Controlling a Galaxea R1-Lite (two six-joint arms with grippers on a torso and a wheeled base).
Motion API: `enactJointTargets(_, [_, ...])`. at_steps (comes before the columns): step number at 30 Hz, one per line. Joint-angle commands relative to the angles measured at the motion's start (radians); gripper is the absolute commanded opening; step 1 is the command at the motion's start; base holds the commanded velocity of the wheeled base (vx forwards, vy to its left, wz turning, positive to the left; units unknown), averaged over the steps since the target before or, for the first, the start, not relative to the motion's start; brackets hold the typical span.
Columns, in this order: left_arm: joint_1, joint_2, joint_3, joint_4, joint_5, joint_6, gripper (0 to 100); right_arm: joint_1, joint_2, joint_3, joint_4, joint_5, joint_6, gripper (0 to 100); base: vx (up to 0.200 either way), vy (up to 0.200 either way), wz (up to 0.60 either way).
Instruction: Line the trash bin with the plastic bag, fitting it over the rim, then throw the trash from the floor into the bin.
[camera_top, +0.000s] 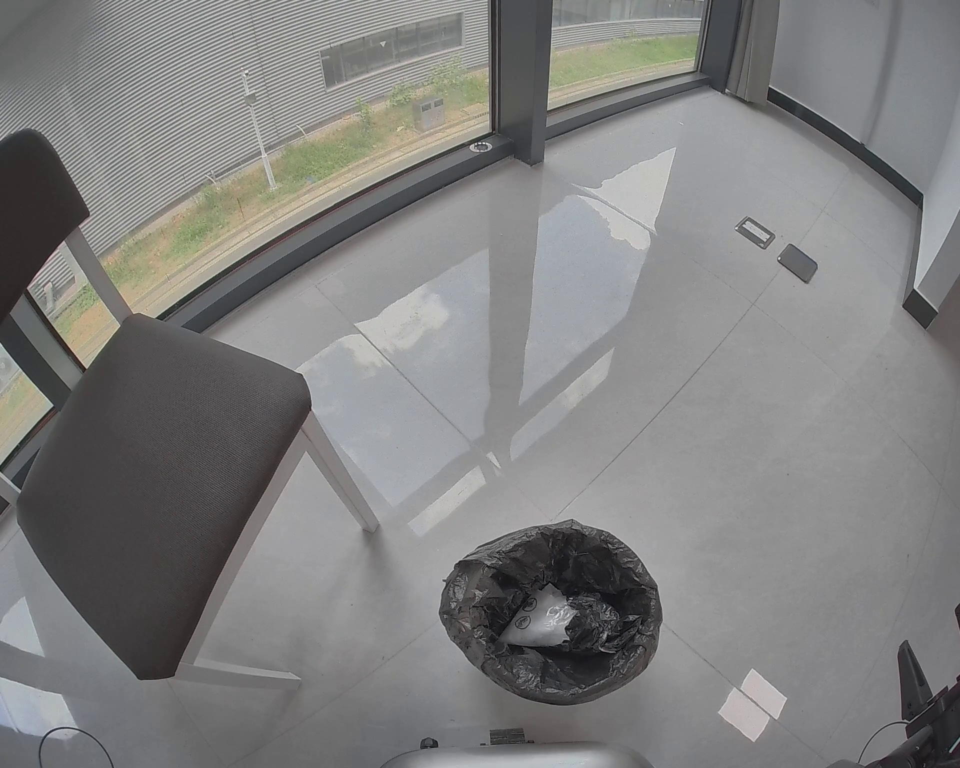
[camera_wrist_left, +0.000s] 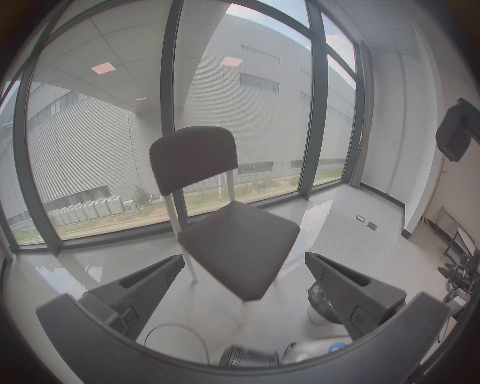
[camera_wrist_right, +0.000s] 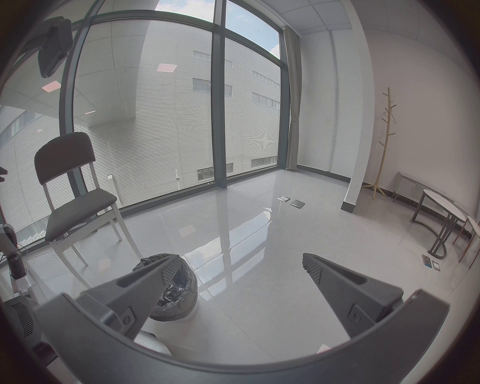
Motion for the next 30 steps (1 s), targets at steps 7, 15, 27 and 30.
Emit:
enactJointTargets(7, [-0.001, -0.015, 0.848, -0.894, -0.136, 0.085, 100, 0.000, -0.006, 0.017, 0.001, -0.008, 0.003, 100, 0.000, 0.000, 0.00])
enactJointTargets(15, [-0.001, -0.015, 0.849, -0.853, -0.225, 0.154, 100, 0.000, -0.006, 0.017, 0.001, -0.008, 0.003, 100, 0.000, 0.000, 0.00])
enactJointTargets(27, [-0.001, -0.015, 0.851, -0.859, -0.222, 0.150, 100, 0.000, -0.006, 0.017, -0.002, 0.004, 0.003, 100, 0.000, 0.000, 0.00])
enactJointTargets(30, [-0.001, -0.015, 0.851, -0.859, -0.222, 0.150, 100, 0.000, -0.006, 0.017, -0.001, 0.004, 0.000, 100, 0.000, 0.000, 0.00])
